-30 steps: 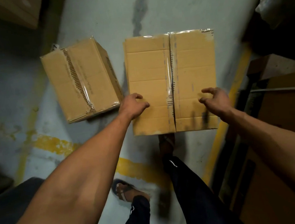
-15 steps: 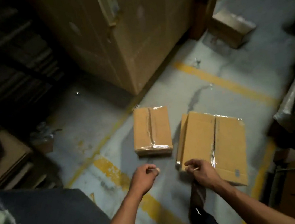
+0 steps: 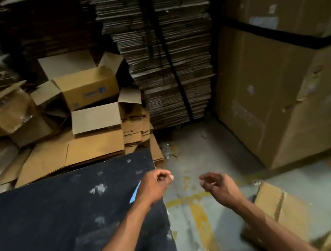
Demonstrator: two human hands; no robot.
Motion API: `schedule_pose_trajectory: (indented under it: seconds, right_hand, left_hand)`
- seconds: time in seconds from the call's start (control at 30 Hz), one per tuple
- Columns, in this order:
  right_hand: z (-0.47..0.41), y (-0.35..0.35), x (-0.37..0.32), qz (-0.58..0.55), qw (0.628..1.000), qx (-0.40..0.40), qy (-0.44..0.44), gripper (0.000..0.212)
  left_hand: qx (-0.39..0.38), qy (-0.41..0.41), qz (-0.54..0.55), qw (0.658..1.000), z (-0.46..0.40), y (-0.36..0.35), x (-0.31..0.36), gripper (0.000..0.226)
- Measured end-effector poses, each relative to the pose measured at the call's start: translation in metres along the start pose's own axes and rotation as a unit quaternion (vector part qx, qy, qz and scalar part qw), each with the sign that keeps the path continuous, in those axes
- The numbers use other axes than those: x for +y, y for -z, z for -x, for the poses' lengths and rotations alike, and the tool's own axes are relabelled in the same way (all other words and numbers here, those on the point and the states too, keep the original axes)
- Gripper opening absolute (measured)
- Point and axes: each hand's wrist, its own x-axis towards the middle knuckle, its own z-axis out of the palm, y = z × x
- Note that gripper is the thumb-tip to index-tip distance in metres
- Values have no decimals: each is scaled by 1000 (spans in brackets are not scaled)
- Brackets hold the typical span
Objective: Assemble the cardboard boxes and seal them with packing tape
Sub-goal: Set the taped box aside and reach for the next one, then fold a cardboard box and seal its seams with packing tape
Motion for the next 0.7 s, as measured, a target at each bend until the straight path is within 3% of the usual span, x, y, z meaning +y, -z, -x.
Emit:
schedule_pose_trajectory:
  seconds: [0.1,0.4,0.7]
  right_hand:
    - [-49,-24,-55,26,998,-44,41,6]
    - [-210,-125,-180,70,979,-130,142,21]
    - [-350,-245,-275,89,967,-179,160,26]
  left_hand:
    - [37,7,12,999,-26,55,-5,12]
    - [137,59,82,985,-116,207,-40,11]
    - [160,61,146,974,-231,333,-127,13]
